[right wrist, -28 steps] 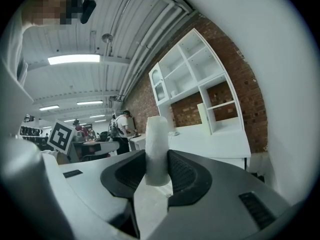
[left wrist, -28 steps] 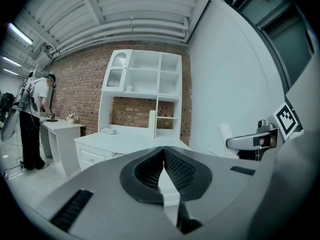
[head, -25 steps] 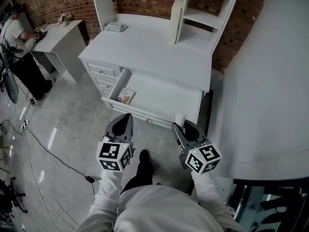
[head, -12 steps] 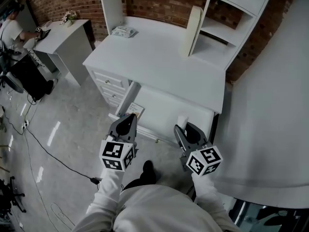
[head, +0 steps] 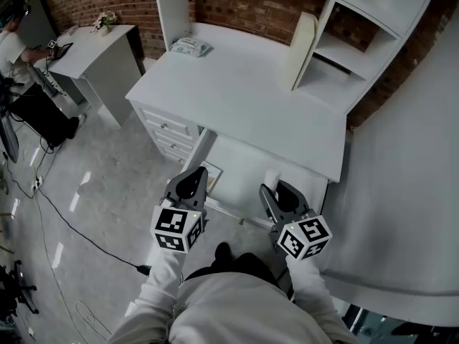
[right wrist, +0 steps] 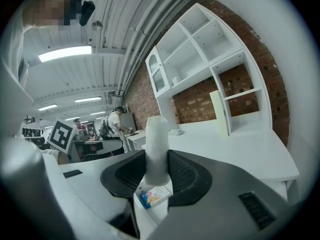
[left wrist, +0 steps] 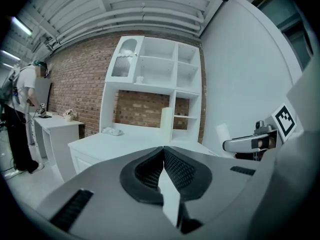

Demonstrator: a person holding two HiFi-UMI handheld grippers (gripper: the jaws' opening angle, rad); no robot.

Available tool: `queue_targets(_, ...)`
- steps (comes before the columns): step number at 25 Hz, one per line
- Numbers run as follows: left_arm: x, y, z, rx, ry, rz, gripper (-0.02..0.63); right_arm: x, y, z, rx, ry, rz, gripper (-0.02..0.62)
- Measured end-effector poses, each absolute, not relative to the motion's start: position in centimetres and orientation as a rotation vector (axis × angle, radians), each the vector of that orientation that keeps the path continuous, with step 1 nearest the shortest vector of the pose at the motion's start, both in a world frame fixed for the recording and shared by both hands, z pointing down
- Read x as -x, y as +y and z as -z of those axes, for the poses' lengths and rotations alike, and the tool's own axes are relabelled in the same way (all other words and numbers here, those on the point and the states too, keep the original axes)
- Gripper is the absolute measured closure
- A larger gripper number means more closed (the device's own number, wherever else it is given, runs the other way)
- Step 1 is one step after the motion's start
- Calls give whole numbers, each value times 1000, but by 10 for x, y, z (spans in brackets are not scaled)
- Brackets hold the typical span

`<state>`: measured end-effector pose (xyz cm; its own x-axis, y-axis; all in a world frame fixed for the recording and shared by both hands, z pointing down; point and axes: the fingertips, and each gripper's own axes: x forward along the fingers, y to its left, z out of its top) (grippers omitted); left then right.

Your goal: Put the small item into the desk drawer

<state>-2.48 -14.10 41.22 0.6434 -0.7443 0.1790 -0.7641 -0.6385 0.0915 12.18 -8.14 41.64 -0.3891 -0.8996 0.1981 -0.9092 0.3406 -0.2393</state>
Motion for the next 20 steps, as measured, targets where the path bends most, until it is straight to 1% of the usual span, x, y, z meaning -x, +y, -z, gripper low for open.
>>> queue_targets(20,39,-209,-417,-2596,-1405,-176,588,-101,-180,-420,-1447,-2640,-463,442)
